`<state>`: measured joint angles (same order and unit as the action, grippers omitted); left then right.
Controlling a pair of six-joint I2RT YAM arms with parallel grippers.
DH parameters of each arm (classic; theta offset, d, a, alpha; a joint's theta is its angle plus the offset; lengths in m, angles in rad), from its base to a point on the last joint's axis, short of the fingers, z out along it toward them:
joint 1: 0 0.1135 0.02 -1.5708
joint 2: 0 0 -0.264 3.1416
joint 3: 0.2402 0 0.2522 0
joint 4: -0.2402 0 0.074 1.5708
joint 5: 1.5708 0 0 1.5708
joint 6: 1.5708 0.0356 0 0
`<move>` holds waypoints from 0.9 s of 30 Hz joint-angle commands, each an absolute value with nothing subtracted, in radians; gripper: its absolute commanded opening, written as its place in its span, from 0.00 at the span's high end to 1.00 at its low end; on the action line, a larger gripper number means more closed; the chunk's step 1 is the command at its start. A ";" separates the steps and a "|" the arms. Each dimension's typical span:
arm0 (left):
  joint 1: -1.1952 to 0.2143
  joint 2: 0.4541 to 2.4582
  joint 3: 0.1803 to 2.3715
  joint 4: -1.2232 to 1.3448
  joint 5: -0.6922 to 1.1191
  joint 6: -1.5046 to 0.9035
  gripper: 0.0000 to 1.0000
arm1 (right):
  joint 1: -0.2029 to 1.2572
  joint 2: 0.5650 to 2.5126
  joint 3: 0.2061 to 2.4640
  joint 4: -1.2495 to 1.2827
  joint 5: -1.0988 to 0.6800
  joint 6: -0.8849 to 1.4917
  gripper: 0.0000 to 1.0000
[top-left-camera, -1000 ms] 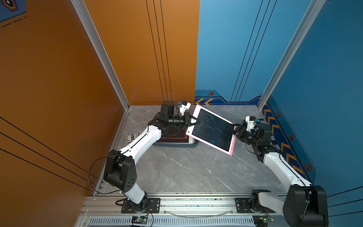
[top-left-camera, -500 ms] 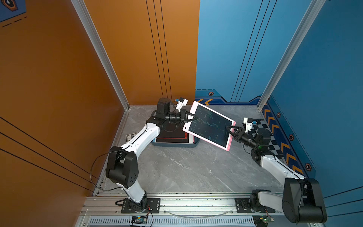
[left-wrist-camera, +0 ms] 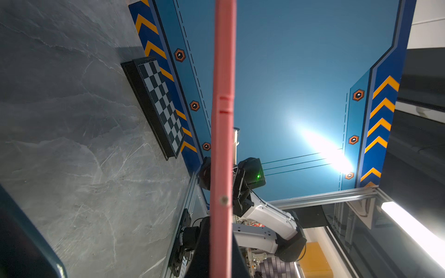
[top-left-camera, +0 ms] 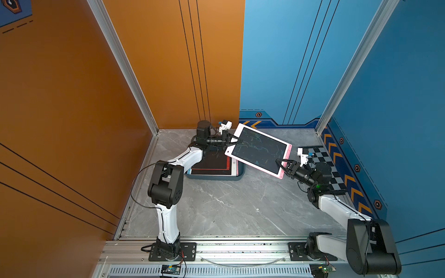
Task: Take out the writing tablet from the storage box
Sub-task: Place the writing tablet at the center of the board.
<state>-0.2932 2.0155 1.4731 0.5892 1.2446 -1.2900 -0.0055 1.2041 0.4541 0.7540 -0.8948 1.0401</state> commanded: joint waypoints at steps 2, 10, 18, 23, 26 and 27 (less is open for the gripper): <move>-0.291 2.074 1.546 0.838 1.288 -1.468 1.00 | -0.003 1.161 0.440 0.720 -0.879 1.032 0.73; -0.301 2.126 1.576 0.838 1.296 -1.472 1.00 | -0.042 1.158 0.440 0.742 -0.861 1.070 0.83; -0.279 2.138 1.574 0.839 1.249 -1.482 0.69 | -0.064 1.161 0.443 0.776 -0.840 1.123 0.92; -0.251 2.130 1.570 0.839 1.185 -1.490 0.50 | -0.080 1.151 0.438 0.817 -0.807 1.177 0.96; -0.222 2.104 1.534 0.838 1.120 -1.481 0.45 | -0.098 1.129 0.430 0.814 -0.745 1.208 0.98; -0.208 2.090 1.516 0.837 1.091 -1.475 0.44 | -0.105 1.117 0.427 0.803 -0.713 1.214 0.99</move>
<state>-0.2508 2.1304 1.5387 0.7998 1.1744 -1.4872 -0.0750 1.1545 0.4446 0.7860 -0.8444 1.1839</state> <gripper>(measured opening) 0.552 0.091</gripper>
